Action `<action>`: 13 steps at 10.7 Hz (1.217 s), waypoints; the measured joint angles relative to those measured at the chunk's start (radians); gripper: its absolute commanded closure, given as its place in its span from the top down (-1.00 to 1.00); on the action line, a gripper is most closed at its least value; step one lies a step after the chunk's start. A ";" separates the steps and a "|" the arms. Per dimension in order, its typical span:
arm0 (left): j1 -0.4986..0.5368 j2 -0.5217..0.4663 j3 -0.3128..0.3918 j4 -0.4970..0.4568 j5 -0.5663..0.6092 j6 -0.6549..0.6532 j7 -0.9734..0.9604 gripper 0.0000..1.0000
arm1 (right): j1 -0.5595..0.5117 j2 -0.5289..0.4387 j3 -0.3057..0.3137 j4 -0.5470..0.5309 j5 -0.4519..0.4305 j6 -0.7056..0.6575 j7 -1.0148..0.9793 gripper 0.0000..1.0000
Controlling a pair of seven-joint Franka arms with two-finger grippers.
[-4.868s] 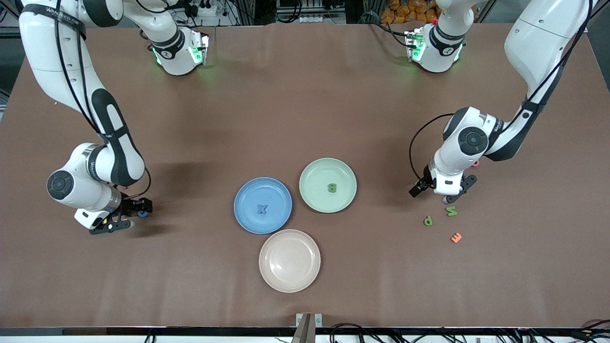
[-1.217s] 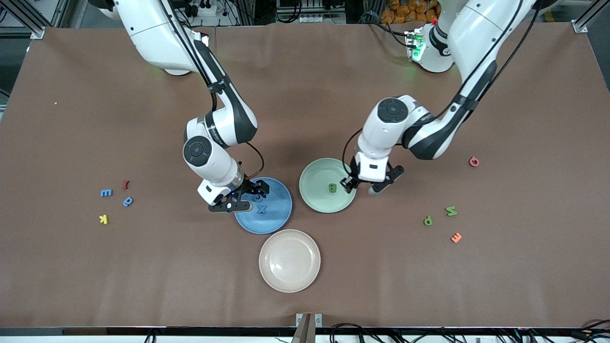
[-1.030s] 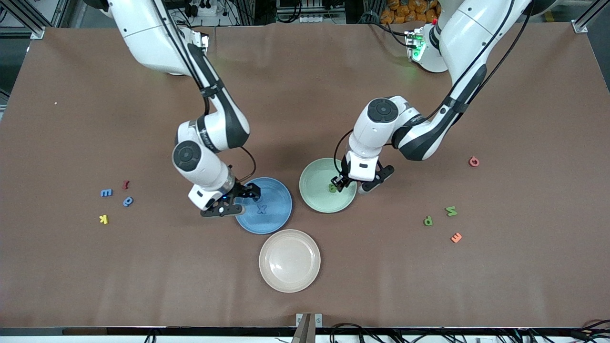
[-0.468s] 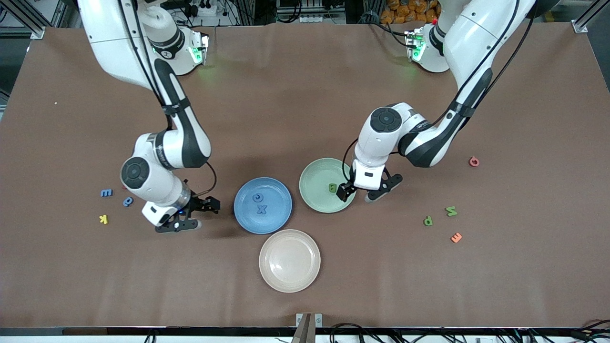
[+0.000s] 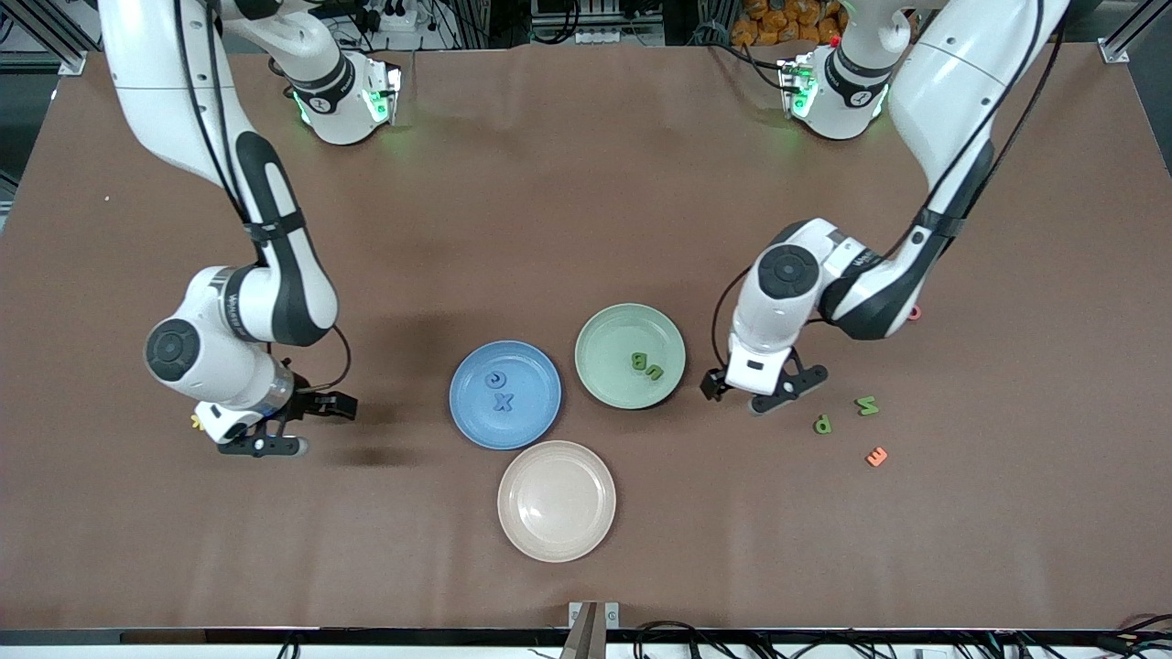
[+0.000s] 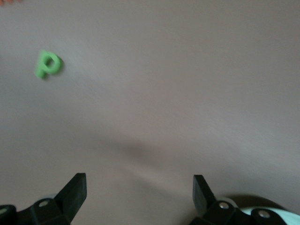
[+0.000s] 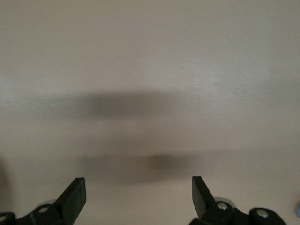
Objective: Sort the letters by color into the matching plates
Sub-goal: 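Move the right gripper to the blue a while the left gripper releases u, then grasp the blue a with the right gripper while the left gripper grasps green P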
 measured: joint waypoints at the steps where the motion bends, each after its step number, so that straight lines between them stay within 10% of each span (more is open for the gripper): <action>1: 0.025 0.000 0.001 0.004 0.000 -0.022 0.064 1.00 | -0.020 0.000 -0.006 0.002 0.000 -0.012 0.000 1.00; 13: 0.255 0.098 0.015 0.105 -0.164 -0.060 0.680 1.00 | -0.164 -0.001 -0.030 -0.022 -0.063 -0.064 0.407 1.00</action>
